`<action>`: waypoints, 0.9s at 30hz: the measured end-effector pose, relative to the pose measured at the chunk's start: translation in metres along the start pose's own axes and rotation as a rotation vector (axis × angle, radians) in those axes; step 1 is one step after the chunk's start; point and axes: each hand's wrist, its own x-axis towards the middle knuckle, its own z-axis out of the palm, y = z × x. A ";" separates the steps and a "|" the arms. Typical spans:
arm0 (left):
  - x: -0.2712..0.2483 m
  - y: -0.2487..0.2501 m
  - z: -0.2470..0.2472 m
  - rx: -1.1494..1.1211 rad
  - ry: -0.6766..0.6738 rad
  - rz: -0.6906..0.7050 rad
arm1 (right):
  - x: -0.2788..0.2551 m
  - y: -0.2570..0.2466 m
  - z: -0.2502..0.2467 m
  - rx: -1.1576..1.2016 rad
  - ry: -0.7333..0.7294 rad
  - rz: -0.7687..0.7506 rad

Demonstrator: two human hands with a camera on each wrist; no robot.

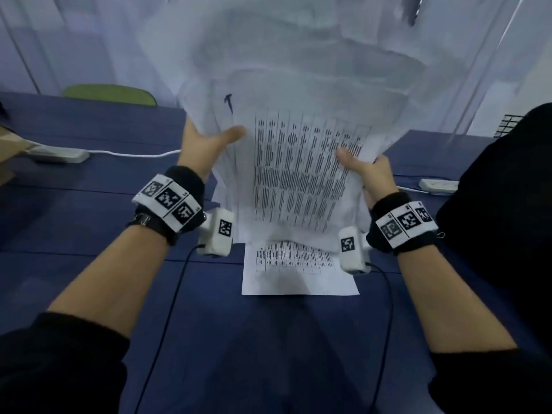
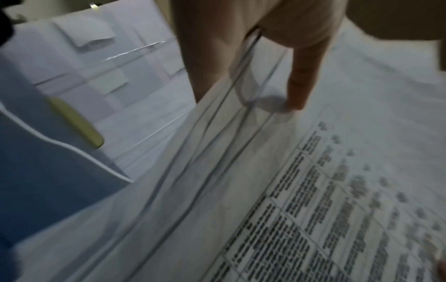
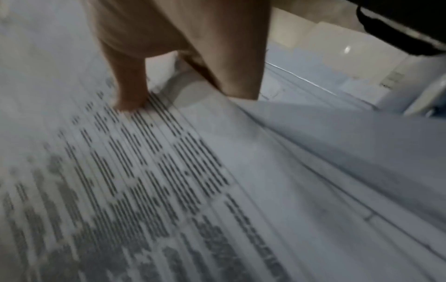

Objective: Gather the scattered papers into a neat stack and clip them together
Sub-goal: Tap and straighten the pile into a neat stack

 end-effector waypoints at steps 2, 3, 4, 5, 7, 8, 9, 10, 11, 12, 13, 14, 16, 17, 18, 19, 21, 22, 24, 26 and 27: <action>0.002 0.003 0.001 0.078 0.036 -0.023 | 0.005 0.008 0.003 -0.065 -0.025 0.002; 0.003 0.006 0.005 0.133 0.059 -0.004 | 0.006 0.010 0.007 -0.098 -0.021 -0.006; 0.003 0.011 0.010 0.174 0.079 0.024 | 0.004 0.010 0.011 -0.109 0.003 -0.013; 0.001 0.018 0.017 0.191 0.088 0.070 | 0.001 0.007 0.014 -0.091 0.051 -0.037; -0.002 0.035 0.026 0.185 0.079 0.158 | 0.007 0.008 0.014 -0.045 0.144 -0.113; -0.004 0.044 0.030 0.166 0.060 0.202 | 0.009 0.008 0.014 -0.012 0.187 -0.167; -0.006 0.051 0.032 0.127 0.034 0.248 | 0.009 0.008 0.013 0.025 0.207 -0.177; -0.008 0.055 0.034 0.065 0.004 0.288 | 0.007 0.007 0.013 0.056 0.225 -0.167; -0.008 0.055 0.033 0.004 -0.005 0.304 | 0.007 0.010 0.010 0.062 0.235 -0.145; -0.008 0.051 0.030 -0.050 0.000 0.293 | 0.004 0.014 0.008 0.050 0.227 -0.141; -0.009 0.042 0.024 -0.085 0.013 0.254 | 0.002 0.018 0.006 0.068 0.219 -0.140; -0.008 0.027 0.016 -0.090 0.007 0.177 | -0.001 0.019 0.004 0.066 0.233 -0.142; -0.011 0.001 0.006 0.008 -0.084 0.009 | 0.001 0.023 -0.003 0.089 0.209 -0.157; -0.012 -0.011 0.004 0.085 -0.171 -0.053 | 0.001 0.023 -0.005 0.118 0.177 -0.152; -0.012 -0.018 0.005 0.127 -0.243 -0.075 | 0.005 0.023 -0.006 0.141 0.141 -0.141; -0.009 -0.019 0.007 0.134 -0.274 -0.065 | 0.007 0.019 -0.007 0.150 0.083 -0.128; -0.005 -0.009 0.010 0.122 -0.257 -0.005 | 0.008 0.012 -0.010 0.139 -0.014 -0.093; -0.004 0.000 0.011 0.133 -0.244 0.041 | 0.008 0.009 -0.011 0.129 -0.032 -0.086; -0.002 0.014 0.013 0.248 -0.260 0.129 | 0.016 0.011 -0.015 0.099 -0.091 -0.091; -0.004 0.019 0.020 0.449 -0.309 0.153 | 0.016 0.011 -0.008 0.027 -0.055 -0.113; -0.004 0.019 0.024 0.516 -0.292 0.170 | 0.009 0.003 -0.001 -0.026 -0.033 -0.112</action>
